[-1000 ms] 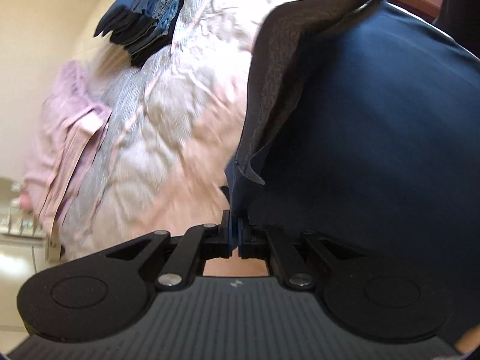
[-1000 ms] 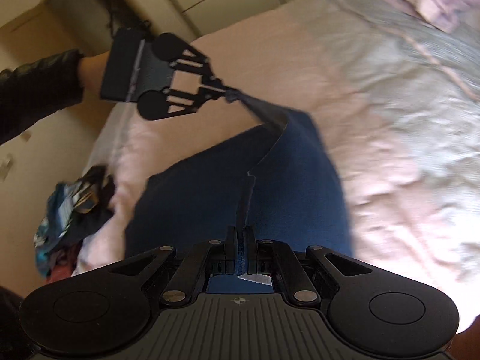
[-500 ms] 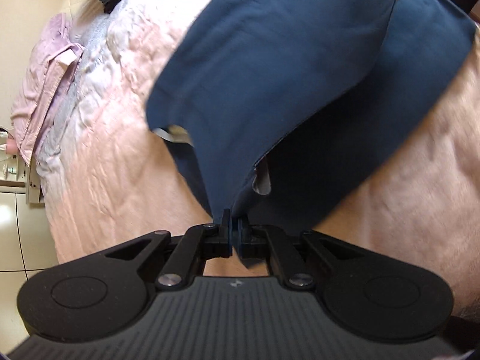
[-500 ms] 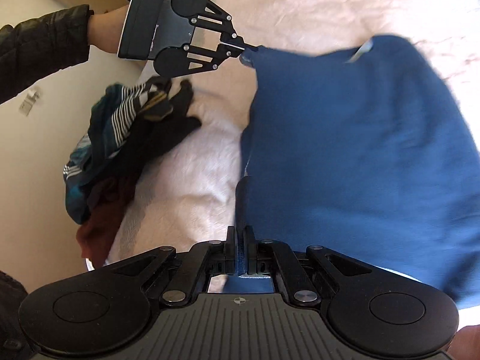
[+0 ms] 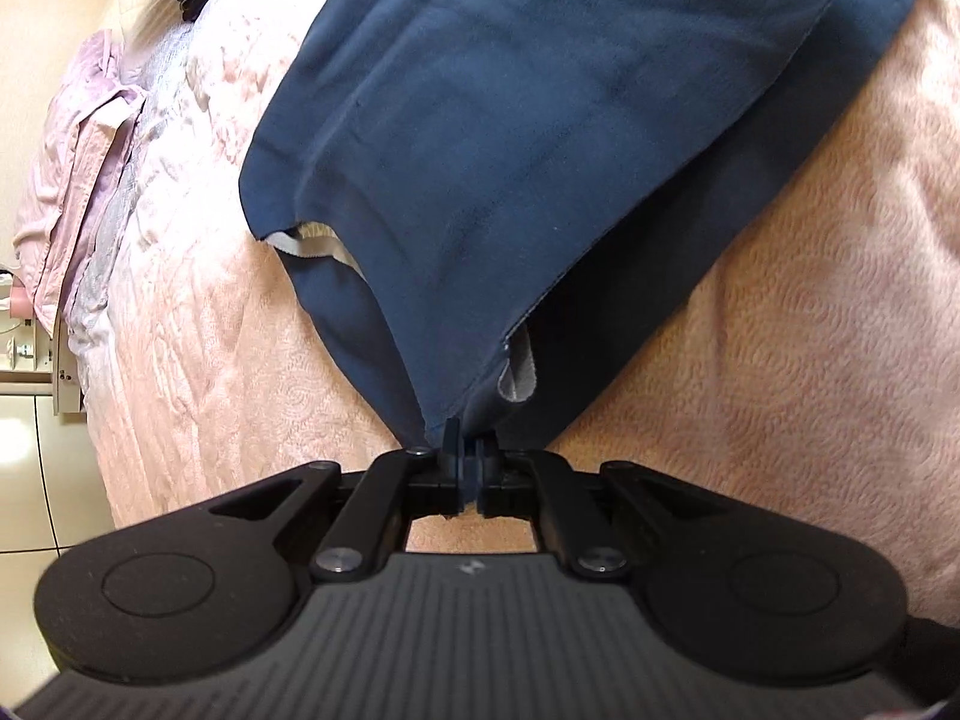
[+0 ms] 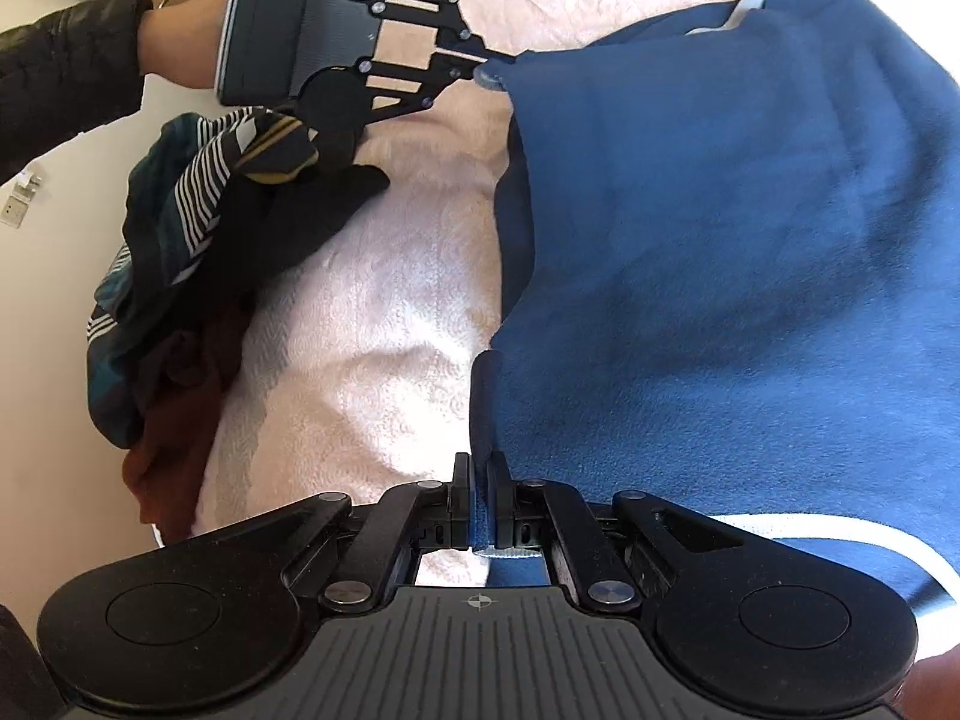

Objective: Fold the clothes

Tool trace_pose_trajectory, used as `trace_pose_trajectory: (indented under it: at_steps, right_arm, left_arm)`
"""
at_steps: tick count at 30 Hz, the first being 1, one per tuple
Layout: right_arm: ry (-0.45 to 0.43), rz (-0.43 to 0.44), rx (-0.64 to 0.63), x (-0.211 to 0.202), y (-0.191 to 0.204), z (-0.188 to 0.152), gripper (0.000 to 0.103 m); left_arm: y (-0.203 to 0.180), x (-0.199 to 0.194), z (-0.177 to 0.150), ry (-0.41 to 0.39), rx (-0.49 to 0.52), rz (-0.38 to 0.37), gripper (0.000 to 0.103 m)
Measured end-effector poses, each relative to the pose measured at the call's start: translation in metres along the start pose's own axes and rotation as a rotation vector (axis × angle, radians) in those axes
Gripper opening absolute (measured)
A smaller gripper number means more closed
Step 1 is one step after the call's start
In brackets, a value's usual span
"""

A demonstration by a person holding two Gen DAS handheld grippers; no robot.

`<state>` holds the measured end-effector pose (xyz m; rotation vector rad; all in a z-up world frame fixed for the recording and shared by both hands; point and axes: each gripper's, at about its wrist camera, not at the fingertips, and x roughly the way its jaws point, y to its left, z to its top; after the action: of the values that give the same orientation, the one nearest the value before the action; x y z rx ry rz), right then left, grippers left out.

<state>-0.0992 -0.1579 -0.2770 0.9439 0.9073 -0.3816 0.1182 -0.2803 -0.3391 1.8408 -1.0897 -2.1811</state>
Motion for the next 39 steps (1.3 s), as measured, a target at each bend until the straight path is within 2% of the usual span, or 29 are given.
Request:
trace_pose_trajectory:
  at_steps: [8,13,15,17,19,23,27,31,35,37,39]
  right_arm:
    - [0.011,-0.020,-0.010,0.010,0.002,-0.005,0.002]
    - [0.035,-0.046,-0.011,0.021,-0.002,-0.006,0.002]
    - [0.053,-0.072,0.004,0.027,-0.006,-0.008,0.003]
    - [0.072,-0.063,0.004,0.026,-0.006,-0.013,0.019]
    - [0.097,-0.052,0.000,0.024,-0.006,-0.018,0.024]
    - [0.092,-0.079,0.021,0.006,-0.011,-0.030,0.044]
    - [0.032,-0.136,0.089,-0.028,-0.027,-0.039,0.046]
    - [-0.029,-0.230,0.120,-0.064,-0.052,-0.044,0.046]
    - [-0.113,-0.302,0.144,-0.105,-0.092,-0.043,0.047]
    - [-0.157,-0.311,0.151,-0.121,-0.118,-0.038,0.047]
    - [-0.160,-0.293,0.153,-0.126,-0.148,-0.029,0.047]
  left_arm:
    - [-0.018,0.009,-0.009,0.044,0.045,-0.012,0.000]
    - [-0.028,0.004,-0.015,0.063,0.008,-0.027,0.000]
    - [-0.023,-0.004,-0.014,0.063,-0.051,-0.019,0.001]
    - [-0.016,-0.014,-0.014,0.063,-0.133,-0.012,0.002]
    - [-0.007,-0.028,-0.009,0.046,-0.253,-0.003,0.004]
    - [0.001,-0.056,0.012,-0.023,-0.478,0.001,0.007]
    - [-0.016,-0.086,0.061,-0.140,-0.639,-0.056,0.009]
    - [-0.047,-0.096,0.111,-0.190,-0.738,-0.165,0.011]
    - [-0.081,-0.086,0.141,-0.127,-0.735,-0.215,0.010]
    - [-0.091,-0.085,0.143,-0.065,-0.793,-0.218,0.009]
    - [-0.094,-0.086,0.144,0.005,-0.855,-0.212,0.009]
